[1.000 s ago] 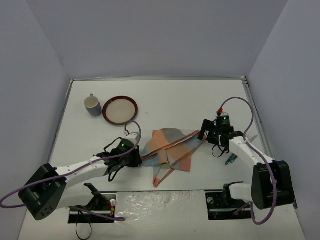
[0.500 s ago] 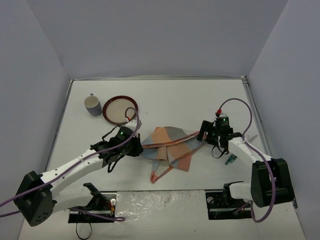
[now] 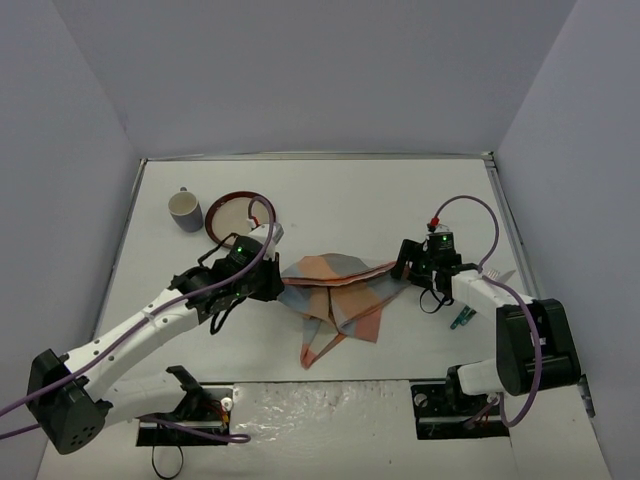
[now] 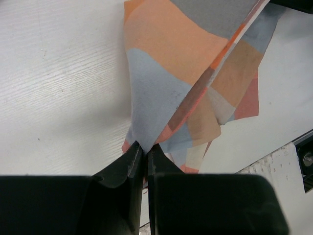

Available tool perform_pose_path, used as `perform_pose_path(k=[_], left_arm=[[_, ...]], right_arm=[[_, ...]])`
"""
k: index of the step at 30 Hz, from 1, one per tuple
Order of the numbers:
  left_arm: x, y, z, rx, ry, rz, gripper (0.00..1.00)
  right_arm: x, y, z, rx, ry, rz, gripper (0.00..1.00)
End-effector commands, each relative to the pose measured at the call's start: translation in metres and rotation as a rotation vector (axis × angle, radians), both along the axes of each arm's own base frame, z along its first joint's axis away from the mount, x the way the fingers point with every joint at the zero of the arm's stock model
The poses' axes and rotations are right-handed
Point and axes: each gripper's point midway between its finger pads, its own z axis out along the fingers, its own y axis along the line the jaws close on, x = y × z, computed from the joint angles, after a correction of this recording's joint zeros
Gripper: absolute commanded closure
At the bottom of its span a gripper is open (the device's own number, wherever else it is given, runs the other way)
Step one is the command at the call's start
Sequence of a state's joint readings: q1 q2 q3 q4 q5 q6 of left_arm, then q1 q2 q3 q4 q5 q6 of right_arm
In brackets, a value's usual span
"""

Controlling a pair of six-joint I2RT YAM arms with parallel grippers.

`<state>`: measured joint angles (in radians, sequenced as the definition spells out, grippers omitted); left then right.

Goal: Set the dinner table for one person

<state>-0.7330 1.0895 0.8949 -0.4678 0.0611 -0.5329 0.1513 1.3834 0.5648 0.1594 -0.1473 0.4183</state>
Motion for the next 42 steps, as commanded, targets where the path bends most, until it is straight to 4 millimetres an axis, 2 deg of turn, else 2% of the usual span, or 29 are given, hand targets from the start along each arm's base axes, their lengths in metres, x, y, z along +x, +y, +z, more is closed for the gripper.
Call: perform_pose_path(k=[1, 6, 13, 21, 28, 33, 36, 42], left_arm=[[0.004, 0.001, 0.040, -0.019, -0.081, -0.010, 1.00], [0.006, 0.001, 0.056, -0.019, -0.102, -0.020, 1.00], [0.007, 0.002, 0.064, -0.007, -0.114, -0.030, 1.00], [0.007, 0.006, 0.056, 0.024, -0.103, -0.023, 1.00], [0.005, 0.010, 0.049, 0.035, -0.088, -0.010, 1.00], [0.004, 0.012, 0.047, 0.041, -0.084, -0.010, 1.00], [0.005, 0.013, 0.045, 0.047, -0.081, -0.007, 1.00], [0.007, 0.017, 0.038, 0.055, -0.073, 0.005, 1.00]], right_arm=[[0.007, 0.007, 0.000, 0.026, -0.019, 0.023, 0.19], [0.012, 0.014, 0.009, 0.042, -0.051, 0.063, 0.20], [0.022, 0.032, 0.021, 0.057, -0.108, 0.142, 0.19], [0.039, 0.039, 0.013, 0.035, -0.103, 0.167, 0.20], [0.037, 0.048, -0.006, 0.019, -0.018, 0.186, 0.24], [0.030, 0.047, -0.011, 0.013, 0.010, 0.175, 0.29], [0.027, 0.047, -0.015, 0.008, 0.024, 0.178, 0.36], [0.029, 0.050, -0.011, 0.009, 0.011, 0.197, 0.60]])
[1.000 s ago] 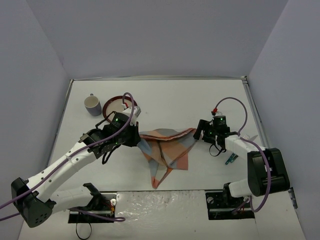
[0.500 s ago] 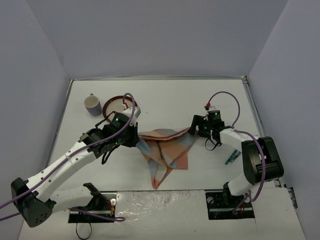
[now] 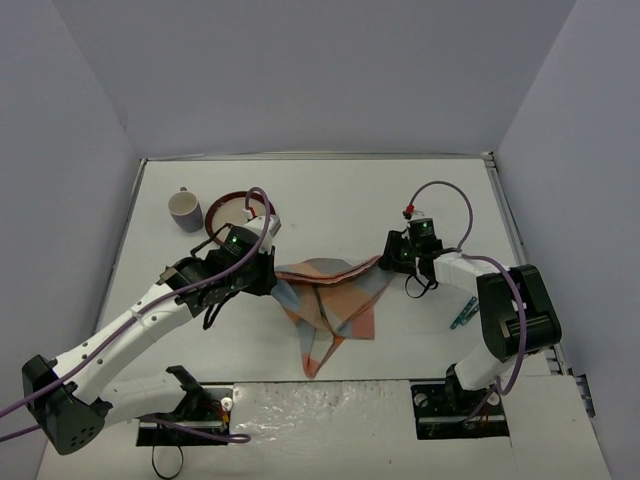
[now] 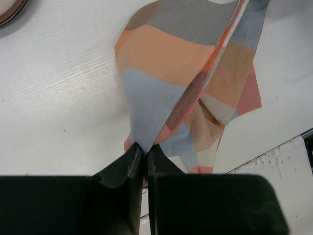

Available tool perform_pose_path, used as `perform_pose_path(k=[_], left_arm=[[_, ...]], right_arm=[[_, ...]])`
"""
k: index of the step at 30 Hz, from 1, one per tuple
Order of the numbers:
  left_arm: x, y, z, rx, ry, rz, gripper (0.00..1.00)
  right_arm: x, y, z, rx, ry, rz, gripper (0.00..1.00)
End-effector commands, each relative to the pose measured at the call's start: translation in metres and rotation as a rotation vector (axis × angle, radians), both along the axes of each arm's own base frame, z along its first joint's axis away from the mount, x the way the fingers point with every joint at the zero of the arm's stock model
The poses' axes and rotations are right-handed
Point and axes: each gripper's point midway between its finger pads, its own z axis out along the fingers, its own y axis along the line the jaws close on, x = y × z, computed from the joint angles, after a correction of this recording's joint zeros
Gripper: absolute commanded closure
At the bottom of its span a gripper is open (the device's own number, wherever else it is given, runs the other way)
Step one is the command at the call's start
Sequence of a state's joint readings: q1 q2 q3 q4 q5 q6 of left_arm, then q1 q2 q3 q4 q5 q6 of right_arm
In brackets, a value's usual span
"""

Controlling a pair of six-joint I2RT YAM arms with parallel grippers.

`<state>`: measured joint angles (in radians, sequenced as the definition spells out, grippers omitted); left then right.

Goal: Set the dinner table for one person

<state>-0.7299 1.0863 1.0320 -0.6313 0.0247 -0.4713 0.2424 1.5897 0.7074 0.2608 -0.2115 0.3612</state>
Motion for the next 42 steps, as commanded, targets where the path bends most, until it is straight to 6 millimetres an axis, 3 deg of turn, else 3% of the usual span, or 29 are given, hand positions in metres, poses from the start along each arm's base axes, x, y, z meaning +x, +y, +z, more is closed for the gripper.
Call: perform_pose_path(k=[1, 4, 7, 10, 12, 14, 16, 17, 21, 23, 27, 32, 37, 42], left_arm=[[0.009, 0.003, 0.007, -0.013, -0.045, 0.019, 1.00], [0.013, 0.008, 0.003, 0.002, -0.053, 0.044, 1.00], [0.016, 0.012, 0.004, 0.006, -0.057, 0.054, 1.00], [0.024, 0.017, 0.022, 0.001, -0.098, 0.061, 1.00], [0.030, 0.022, 0.037, -0.001, -0.135, 0.069, 1.00], [0.038, 0.027, 0.059, 0.008, -0.190, 0.061, 1.00], [0.047, 0.030, 0.096, -0.002, -0.273, 0.058, 1.00], [0.050, 0.032, 0.107, 0.003, -0.301, 0.060, 1.00], [0.058, 0.040, 0.149, 0.024, -0.416, 0.053, 1.00], [0.061, 0.046, 0.183, 0.015, -0.504, 0.064, 1.00], [0.059, 0.054, 0.233, -0.015, -0.632, 0.079, 1.00], [0.044, 0.063, 0.256, -0.043, -0.699, 0.077, 1.00], [0.022, 0.072, 0.250, -0.077, -0.704, 0.061, 1.00], [0.001, 0.073, 0.237, -0.112, -0.658, 0.024, 1.00]], right_arm=[[-0.010, 0.002, -0.007, -0.015, 0.047, 0.025, 0.64], [-0.008, 0.003, 0.000, -0.017, 0.031, 0.035, 0.77], [-0.004, 0.002, 0.019, -0.035, -0.014, 0.041, 0.90], [0.010, 0.001, 0.064, -0.046, -0.119, 0.038, 1.00], [0.016, -0.003, 0.100, -0.060, -0.195, 0.032, 1.00], [0.024, -0.005, 0.141, -0.079, -0.287, 0.043, 1.00], [0.032, -0.008, 0.195, -0.091, -0.395, 0.037, 1.00], [0.031, -0.010, 0.214, -0.094, -0.430, 0.034, 1.00], [0.029, -0.016, 0.272, -0.098, -0.553, 0.010, 1.00], [0.024, -0.021, 0.315, -0.095, -0.649, -0.004, 1.00], [0.011, -0.034, 0.369, -0.142, -0.775, -0.019, 1.00], [-0.012, -0.045, 0.397, -0.170, -0.861, -0.031, 1.00], [-0.047, -0.057, 0.404, -0.167, -0.915, -0.048, 1.00], [-0.070, -0.055, 0.403, -0.139, -0.918, -0.014, 1.00]])
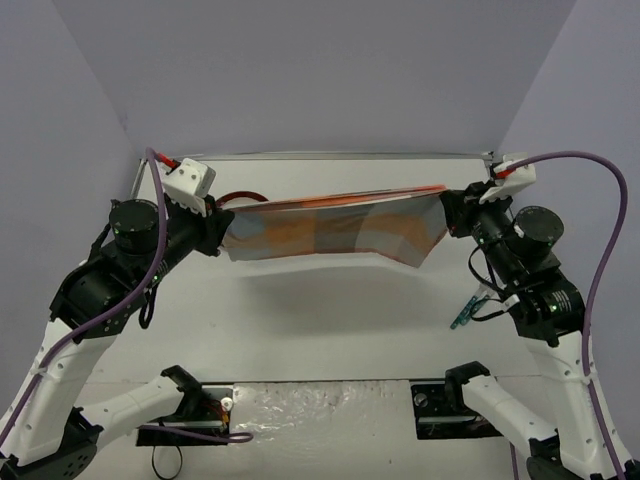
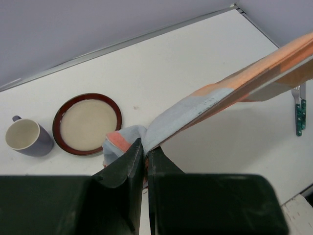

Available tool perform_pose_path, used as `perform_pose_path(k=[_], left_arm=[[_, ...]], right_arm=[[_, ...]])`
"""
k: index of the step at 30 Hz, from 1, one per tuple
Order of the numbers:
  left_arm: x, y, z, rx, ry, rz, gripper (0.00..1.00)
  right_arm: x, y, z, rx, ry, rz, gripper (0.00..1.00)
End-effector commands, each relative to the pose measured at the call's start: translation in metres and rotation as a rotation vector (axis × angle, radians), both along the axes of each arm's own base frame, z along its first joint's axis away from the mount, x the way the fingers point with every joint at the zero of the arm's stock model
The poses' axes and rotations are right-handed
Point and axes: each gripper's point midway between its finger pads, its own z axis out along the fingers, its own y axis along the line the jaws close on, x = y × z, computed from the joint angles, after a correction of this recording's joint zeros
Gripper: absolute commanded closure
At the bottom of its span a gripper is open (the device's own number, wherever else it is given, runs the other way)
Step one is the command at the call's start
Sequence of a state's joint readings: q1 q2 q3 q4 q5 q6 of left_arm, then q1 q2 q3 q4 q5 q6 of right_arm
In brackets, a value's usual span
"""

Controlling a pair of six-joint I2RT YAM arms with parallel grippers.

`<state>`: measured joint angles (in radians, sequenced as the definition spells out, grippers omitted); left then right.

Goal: Set the dinner table for one person

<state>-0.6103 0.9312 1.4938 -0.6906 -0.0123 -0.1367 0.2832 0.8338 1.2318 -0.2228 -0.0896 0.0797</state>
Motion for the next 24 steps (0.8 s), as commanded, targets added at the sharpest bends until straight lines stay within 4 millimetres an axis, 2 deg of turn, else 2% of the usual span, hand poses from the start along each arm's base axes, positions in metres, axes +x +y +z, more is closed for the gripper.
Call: perform_pose_path(k=[1, 6, 14, 24], left_arm=[[-0.016, 0.014, 0.014, -0.044, -0.044, 0.016, 1.00], [-0.008, 0.010, -0.001, -0.011, 0.015, 0.023, 1.00], [0.026, 0.008, -0.016, 0.024, 0.053, 0.135, 1.00], [0.046, 0.003, -0.003, 0.015, -0.002, 0.163, 1.00]], right_arm=[[-0.011, -0.019, 0.013, -0.012, -0.056, -0.073, 1.00], [-0.005, -0.017, 0.003, -0.016, -0.009, -0.070, 1.00], [0.019, -0.023, -0.014, -0.031, 0.064, -0.142, 1.00], [0.028, -0.028, -0.015, -0.075, 0.067, -0.171, 1.00]])
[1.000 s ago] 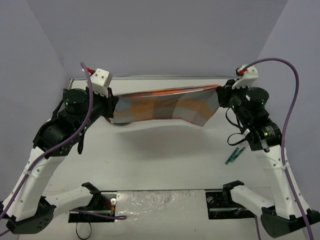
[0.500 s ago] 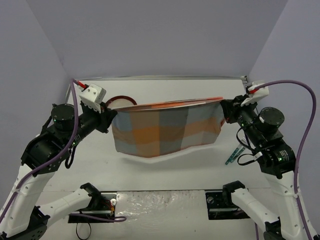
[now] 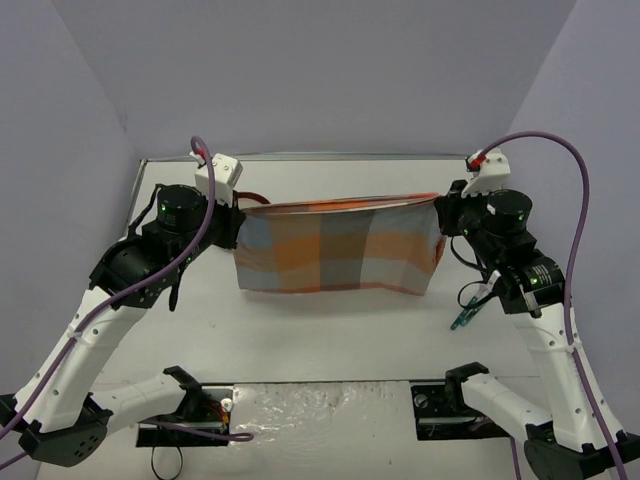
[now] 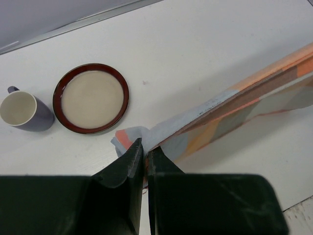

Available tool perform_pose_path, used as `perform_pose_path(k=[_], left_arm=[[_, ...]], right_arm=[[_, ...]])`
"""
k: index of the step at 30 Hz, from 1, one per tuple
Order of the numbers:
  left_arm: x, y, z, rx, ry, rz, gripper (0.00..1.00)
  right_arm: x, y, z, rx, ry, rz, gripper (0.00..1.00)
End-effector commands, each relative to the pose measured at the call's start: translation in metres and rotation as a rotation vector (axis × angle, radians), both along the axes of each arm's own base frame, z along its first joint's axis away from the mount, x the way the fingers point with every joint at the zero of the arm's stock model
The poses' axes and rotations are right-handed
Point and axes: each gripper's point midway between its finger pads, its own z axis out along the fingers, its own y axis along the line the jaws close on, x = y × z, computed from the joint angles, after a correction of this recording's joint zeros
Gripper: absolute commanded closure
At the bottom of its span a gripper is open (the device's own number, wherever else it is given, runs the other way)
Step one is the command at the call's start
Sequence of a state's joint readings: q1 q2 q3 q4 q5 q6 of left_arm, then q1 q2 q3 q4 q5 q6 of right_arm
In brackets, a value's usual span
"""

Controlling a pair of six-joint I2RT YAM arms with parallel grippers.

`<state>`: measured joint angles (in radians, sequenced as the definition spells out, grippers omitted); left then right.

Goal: Set the dinner table for one person

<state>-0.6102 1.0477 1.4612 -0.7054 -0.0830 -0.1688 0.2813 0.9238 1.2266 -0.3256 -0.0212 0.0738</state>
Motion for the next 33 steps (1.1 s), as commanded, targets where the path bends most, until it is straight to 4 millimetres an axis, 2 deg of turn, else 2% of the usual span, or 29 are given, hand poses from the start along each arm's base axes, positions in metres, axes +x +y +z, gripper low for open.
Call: perform_pose_path(k=[1, 7, 13, 17, 21, 25, 27, 29, 31, 33], left_arm=[[0.014, 0.013, 0.045, -0.059, -0.149, 0.084, 1.00], [0.005, 0.017, 0.042, -0.057, -0.160, 0.072, 1.00], [-0.021, 0.017, 0.034, -0.067, -0.157, -0.016, 1.00], [-0.037, 0.021, 0.027, -0.064, -0.166, -0.062, 1.00], [-0.041, 0.019, 0.023, -0.072, -0.163, -0.079, 1.00], [-0.015, 0.011, 0.004, -0.051, -0.116, -0.022, 1.00], [0.011, 0.008, -0.012, -0.017, -0.079, 0.051, 1.00], [0.041, 0.002, -0.039, 0.030, -0.017, 0.109, 1.00], [0.068, -0.006, -0.055, 0.043, 0.006, 0.150, 1.00], [0.096, -0.013, -0.084, 0.078, 0.059, 0.191, 1.00]], right_arm=[[0.007, -0.020, 0.039, -0.018, -0.127, -0.095, 1.00], [-0.009, -0.022, 0.047, -0.009, -0.166, -0.075, 1.00], [-0.036, -0.019, 0.059, 0.013, -0.225, -0.021, 1.00], [-0.050, -0.016, 0.060, 0.022, -0.249, 0.017, 1.00], [-0.053, -0.015, 0.056, 0.052, -0.236, 0.014, 1.00], [-0.033, -0.024, 0.036, 0.137, -0.146, -0.113, 1.00], [-0.012, -0.031, 0.016, 0.139, -0.079, -0.205, 1.00], [0.005, -0.034, -0.001, 0.149, -0.019, -0.266, 1.00], [0.033, -0.030, -0.029, 0.116, 0.074, -0.299, 1.00], [0.051, -0.032, -0.044, 0.093, 0.113, -0.335, 1.00]])
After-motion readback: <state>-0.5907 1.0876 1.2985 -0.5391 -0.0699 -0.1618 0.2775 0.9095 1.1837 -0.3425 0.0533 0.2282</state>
